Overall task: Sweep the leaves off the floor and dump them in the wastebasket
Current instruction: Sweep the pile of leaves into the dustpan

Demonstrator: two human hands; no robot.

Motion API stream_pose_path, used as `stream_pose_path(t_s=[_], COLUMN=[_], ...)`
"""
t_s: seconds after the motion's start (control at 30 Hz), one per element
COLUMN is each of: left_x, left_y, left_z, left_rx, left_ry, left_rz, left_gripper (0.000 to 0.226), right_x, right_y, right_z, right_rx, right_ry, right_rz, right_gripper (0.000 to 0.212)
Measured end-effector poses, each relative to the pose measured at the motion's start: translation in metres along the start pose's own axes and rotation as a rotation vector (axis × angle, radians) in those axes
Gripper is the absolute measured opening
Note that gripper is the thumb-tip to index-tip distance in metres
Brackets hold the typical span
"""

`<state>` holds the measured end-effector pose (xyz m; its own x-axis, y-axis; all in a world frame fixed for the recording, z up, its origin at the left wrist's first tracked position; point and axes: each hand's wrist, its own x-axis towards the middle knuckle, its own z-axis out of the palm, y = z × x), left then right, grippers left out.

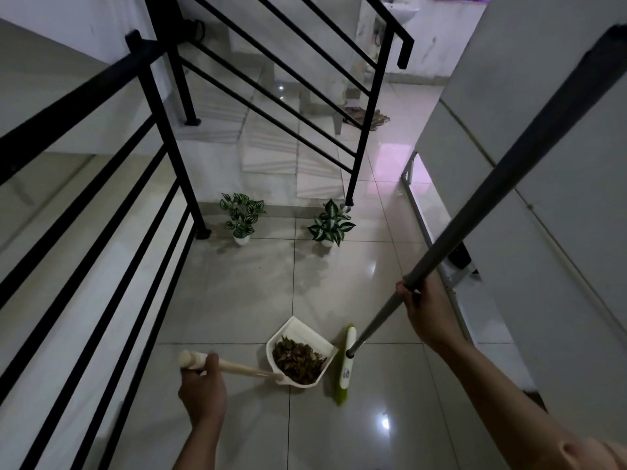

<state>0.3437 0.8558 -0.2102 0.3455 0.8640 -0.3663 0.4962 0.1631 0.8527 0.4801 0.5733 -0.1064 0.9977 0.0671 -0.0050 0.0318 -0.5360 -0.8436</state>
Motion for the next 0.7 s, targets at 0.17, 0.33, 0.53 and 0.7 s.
stream_pose_path(t_s=[0.17,0.33,0.53,0.7], left_x=[-0.006,-0.012,-0.018,-0.018], left_y=[0.035,0.065,0.111,0.143], left_z=[0.022,0.044,0.062,0.08], left_rx=[0.046,0.128,0.135,0.15], left_ry=[-0.022,-0.071,-0.118,-0.13], left_rz=[0.12,0.202,0.35,0.42], left_gripper=[0.032,0.032,0.026,0.035], right_x=[0.007,0.025,0.041,0.056], right_y=[0.003,0.01,0.014,0.009], right_z=[-0.015,-0.031,-0.046,-0.065], right_rx=[0.025,0.018,0.018,0.096], right_ry=[-0.077,-0.07,-0.063,-0.053], right_rz=[0.043,0.051,0.032,0.058], right_gripper=[0.013,0.012,0.025,0.035])
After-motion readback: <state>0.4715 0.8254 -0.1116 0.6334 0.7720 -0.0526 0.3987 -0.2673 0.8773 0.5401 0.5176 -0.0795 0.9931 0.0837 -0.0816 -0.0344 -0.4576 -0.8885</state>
